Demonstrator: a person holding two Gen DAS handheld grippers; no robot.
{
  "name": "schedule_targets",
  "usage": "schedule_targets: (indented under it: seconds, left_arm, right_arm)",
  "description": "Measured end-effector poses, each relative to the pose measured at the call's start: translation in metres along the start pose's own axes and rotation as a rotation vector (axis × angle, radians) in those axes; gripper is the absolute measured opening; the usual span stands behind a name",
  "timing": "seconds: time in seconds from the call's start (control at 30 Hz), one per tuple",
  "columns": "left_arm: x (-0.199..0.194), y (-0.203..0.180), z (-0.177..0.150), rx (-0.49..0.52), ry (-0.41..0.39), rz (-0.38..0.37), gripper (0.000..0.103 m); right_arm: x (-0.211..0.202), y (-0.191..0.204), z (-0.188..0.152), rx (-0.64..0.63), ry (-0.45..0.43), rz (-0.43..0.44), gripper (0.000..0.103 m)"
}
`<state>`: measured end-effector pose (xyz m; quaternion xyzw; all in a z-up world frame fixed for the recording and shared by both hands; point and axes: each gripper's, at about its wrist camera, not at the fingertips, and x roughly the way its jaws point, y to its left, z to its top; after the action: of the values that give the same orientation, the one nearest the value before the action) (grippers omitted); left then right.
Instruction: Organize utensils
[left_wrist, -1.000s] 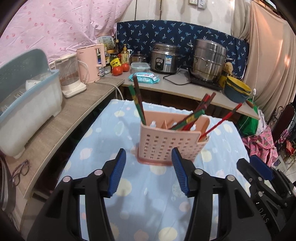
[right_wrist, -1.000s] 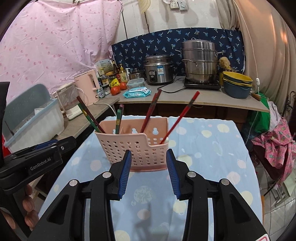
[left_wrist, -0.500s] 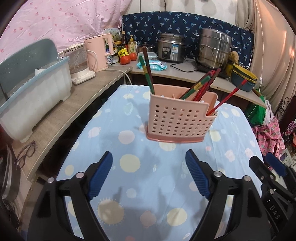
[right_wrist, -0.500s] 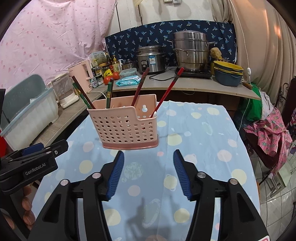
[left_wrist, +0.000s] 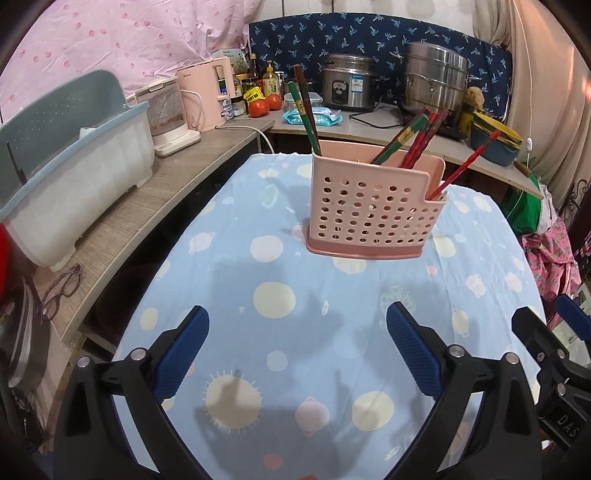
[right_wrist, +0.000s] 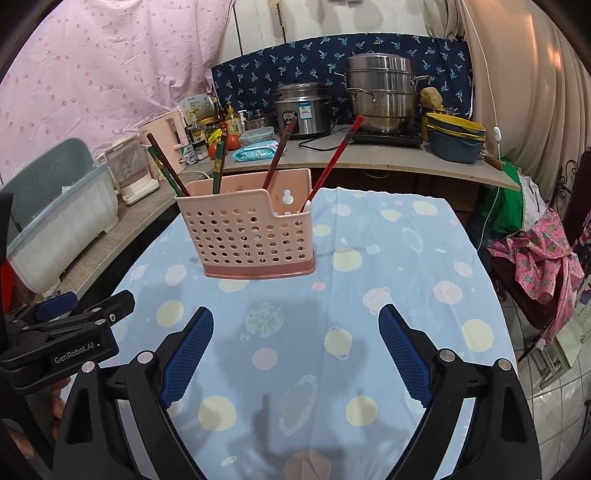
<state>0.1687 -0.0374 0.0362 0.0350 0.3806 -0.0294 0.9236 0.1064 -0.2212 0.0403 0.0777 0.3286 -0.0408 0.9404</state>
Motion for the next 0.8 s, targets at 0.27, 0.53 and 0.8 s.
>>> schedule_targets:
  seconds: [0.27, 0.53, 0.8]
  left_arm:
    - [0.0, -0.003, -0.005, 0.015, 0.003, 0.026, 0.095]
    - [0.003, -0.005, -0.011, 0.012, 0.014, 0.027, 0.096]
    - [0.01, 0.0, -0.016, -0.019, 0.034, 0.05, 0.096]
  right_arm:
    - [-0.001, 0.0, -0.007, -0.007, -0.007, -0.03, 0.096]
    - [0.003, 0.001, -0.014, -0.006, 0.021, -0.032, 0.096]
    - [0.006, 0.002, -0.019, -0.005, 0.051, -0.027, 0.097]
